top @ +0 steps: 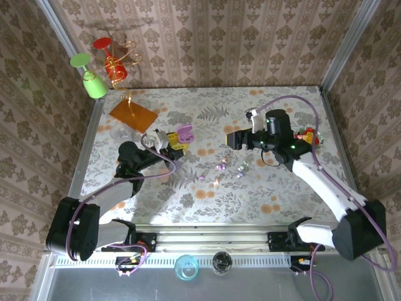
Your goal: Insert wireless bluetooth earbuds into charging case
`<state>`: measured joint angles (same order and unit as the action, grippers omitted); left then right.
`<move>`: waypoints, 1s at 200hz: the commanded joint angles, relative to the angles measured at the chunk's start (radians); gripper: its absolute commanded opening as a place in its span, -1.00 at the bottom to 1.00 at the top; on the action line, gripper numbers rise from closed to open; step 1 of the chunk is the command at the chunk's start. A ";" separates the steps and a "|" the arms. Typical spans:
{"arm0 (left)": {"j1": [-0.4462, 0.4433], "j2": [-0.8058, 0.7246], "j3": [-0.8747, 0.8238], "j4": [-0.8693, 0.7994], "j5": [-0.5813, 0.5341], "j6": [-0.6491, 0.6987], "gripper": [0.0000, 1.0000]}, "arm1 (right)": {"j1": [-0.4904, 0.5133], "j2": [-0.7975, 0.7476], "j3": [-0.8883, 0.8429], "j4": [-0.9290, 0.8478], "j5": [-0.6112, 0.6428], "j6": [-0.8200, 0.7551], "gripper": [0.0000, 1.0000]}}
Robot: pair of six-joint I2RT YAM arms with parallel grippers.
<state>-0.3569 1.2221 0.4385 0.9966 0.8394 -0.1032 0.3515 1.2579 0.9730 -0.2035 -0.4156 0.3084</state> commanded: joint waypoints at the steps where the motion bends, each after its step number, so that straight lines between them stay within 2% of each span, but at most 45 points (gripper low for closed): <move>1: 0.016 -0.013 -0.015 0.070 0.033 -0.029 -0.39 | 0.029 0.097 -0.032 0.028 0.056 0.188 0.61; 38: 0.042 -0.001 -0.024 0.116 0.046 -0.053 -0.38 | 0.161 0.280 -0.011 0.025 0.129 0.221 0.39; 72: 0.053 0.008 -0.039 0.163 0.033 -0.063 -0.38 | 0.213 0.414 0.058 -0.004 0.161 0.227 0.18; 123: 0.056 0.025 -0.044 0.197 0.030 -0.069 -0.38 | 0.216 0.552 0.179 -0.073 0.199 0.157 0.19; 200: 0.057 0.033 -0.061 0.249 0.044 -0.060 -0.37 | 0.213 0.723 0.341 -0.252 0.176 0.078 0.20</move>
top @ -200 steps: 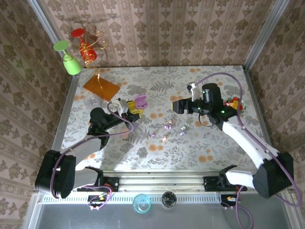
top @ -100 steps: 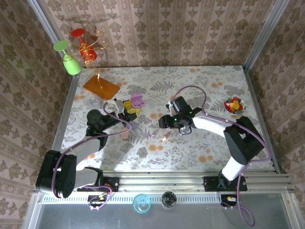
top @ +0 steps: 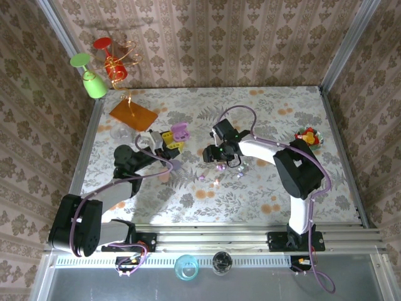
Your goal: Insert wireless bluetooth earbuds into charging case
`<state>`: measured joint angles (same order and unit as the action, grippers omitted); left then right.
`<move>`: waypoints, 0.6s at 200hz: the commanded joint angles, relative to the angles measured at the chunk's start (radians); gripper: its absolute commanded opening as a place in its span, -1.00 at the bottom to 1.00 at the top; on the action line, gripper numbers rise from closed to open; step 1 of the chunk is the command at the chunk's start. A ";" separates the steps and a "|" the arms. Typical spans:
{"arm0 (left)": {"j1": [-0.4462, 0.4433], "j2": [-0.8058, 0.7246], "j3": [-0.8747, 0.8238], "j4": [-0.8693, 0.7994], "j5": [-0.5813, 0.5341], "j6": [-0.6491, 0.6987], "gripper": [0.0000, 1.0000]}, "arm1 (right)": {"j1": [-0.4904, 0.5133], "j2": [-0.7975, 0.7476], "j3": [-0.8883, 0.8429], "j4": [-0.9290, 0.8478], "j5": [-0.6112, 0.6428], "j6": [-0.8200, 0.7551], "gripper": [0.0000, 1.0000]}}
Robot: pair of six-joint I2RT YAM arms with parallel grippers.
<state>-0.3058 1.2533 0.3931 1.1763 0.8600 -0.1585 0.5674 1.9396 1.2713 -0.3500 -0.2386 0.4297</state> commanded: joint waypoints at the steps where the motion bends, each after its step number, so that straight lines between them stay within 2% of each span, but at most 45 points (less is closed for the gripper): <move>1: 0.005 0.001 -0.016 0.068 0.023 -0.005 -0.37 | -0.003 0.042 0.043 -0.107 -0.002 -0.044 0.20; 120: 0.005 -0.004 -0.014 0.053 0.040 0.002 -0.37 | 0.003 -0.030 -0.049 -0.157 -0.065 -0.091 0.16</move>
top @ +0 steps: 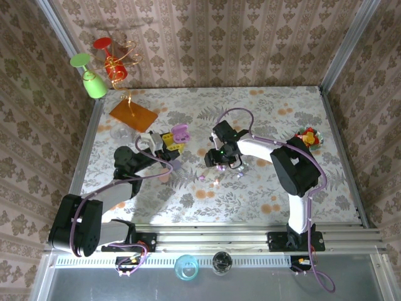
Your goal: Insert wireless bluetooth earbuds into charging case
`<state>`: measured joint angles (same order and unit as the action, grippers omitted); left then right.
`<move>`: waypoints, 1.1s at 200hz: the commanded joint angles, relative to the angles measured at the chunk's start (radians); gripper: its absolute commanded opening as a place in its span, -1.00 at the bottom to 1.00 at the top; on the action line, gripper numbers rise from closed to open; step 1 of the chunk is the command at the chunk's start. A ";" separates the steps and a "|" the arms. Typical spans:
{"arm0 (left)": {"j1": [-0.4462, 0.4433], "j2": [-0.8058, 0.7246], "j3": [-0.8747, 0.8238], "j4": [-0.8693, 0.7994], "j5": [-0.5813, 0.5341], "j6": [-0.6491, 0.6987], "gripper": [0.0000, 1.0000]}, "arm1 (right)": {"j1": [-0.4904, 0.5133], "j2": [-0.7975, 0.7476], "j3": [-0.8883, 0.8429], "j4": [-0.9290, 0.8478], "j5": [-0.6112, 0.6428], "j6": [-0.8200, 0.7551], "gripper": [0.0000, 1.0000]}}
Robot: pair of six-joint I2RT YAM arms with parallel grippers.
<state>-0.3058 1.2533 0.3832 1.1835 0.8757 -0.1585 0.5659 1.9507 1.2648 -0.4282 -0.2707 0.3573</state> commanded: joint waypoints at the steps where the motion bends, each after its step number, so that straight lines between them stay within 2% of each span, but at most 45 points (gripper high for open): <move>1: 0.005 -0.003 -0.004 0.046 0.023 0.003 -0.37 | 0.004 -0.043 -0.044 -0.077 -0.033 -0.022 0.16; 120: 0.005 0.004 0.014 0.029 0.029 0.015 -0.37 | 0.052 -0.129 -0.148 -0.030 -0.068 0.025 0.16; 158: 0.007 -0.003 0.007 0.022 0.014 0.020 -0.37 | 0.051 -0.174 -0.144 -0.036 0.002 -0.026 0.18; 220: 0.017 -0.036 -0.009 -0.012 -0.002 0.031 -0.37 | 0.042 -0.025 0.006 -0.051 -0.031 -0.090 0.16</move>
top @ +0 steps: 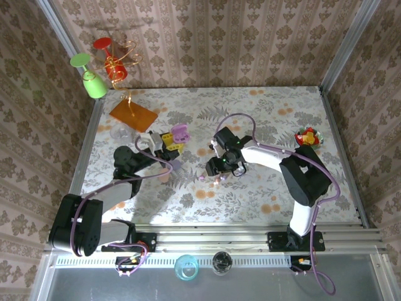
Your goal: Insert wireless bluetooth earbuds into charging case
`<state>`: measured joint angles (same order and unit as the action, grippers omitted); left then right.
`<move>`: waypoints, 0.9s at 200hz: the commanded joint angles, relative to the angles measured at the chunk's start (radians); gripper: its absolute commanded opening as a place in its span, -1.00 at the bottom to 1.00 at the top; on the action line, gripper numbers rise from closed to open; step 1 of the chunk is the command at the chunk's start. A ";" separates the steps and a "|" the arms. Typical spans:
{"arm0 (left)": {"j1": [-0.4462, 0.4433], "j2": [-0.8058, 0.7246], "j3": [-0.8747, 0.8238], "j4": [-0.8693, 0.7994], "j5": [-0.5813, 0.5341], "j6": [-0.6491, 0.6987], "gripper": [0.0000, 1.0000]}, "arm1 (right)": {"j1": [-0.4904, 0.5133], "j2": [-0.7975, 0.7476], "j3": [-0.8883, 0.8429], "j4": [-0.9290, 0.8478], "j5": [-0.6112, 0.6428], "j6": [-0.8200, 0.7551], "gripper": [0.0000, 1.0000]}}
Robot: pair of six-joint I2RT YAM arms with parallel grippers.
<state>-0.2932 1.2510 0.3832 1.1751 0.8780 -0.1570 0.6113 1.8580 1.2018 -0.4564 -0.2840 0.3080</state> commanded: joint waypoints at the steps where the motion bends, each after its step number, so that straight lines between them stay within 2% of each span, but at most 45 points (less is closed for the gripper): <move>1: 0.005 -0.034 -0.008 -0.004 -0.005 0.030 -0.37 | -0.003 0.071 0.070 -0.023 -0.019 -0.042 0.16; 50: 0.005 -0.062 -0.009 -0.048 -0.012 0.044 -0.37 | -0.019 0.141 0.116 -0.045 -0.061 -0.079 0.13; 104: 0.005 -0.080 -0.009 -0.092 -0.033 0.074 -0.36 | -0.022 0.075 -0.010 -0.040 -0.115 -0.068 0.05; 180: 0.009 -0.085 0.016 -0.168 -0.021 0.106 -0.36 | -0.022 -0.002 -0.115 0.001 -0.079 -0.033 0.06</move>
<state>-0.2928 1.1828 0.3786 1.0248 0.8478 -0.0795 0.5861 1.8809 1.1339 -0.3721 -0.3744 0.2455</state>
